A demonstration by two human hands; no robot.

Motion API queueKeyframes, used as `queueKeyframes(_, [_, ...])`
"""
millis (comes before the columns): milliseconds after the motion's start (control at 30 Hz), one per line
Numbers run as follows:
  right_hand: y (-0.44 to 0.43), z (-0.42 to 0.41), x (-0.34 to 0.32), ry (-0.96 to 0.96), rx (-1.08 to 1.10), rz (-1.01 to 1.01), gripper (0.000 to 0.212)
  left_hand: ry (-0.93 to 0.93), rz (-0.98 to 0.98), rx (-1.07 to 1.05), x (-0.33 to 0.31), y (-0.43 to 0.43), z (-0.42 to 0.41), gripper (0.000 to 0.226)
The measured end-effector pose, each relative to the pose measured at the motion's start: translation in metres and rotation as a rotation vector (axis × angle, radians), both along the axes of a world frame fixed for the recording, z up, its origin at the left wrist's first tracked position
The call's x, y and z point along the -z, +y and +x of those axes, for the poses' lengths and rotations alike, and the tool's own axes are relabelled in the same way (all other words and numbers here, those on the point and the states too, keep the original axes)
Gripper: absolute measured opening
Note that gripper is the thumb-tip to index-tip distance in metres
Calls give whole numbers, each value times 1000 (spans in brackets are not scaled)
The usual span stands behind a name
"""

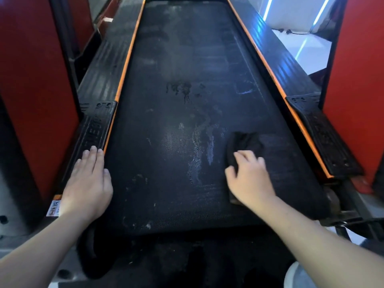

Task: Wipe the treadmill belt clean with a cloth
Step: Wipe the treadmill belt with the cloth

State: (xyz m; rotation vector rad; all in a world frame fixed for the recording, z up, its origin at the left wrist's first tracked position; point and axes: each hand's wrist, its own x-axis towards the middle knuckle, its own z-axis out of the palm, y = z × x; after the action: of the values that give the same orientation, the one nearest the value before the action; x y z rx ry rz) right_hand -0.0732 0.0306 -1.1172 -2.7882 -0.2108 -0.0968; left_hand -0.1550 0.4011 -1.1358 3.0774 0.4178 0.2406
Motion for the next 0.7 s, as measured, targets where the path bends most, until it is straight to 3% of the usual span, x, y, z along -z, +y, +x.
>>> queueKeyframes(300, [136,-47,-6,92,-274,51,56,-29,-99,5,4,5,1,62])
queueKeyframes(400, [171,-58,-6,179,-391,156,54,-62,-209,-18,2,4,0,51])
queueKeyframes(700, [227,-60,-11,459,-626,388,50,-266,-486,-176,-13,-7,-9,46])
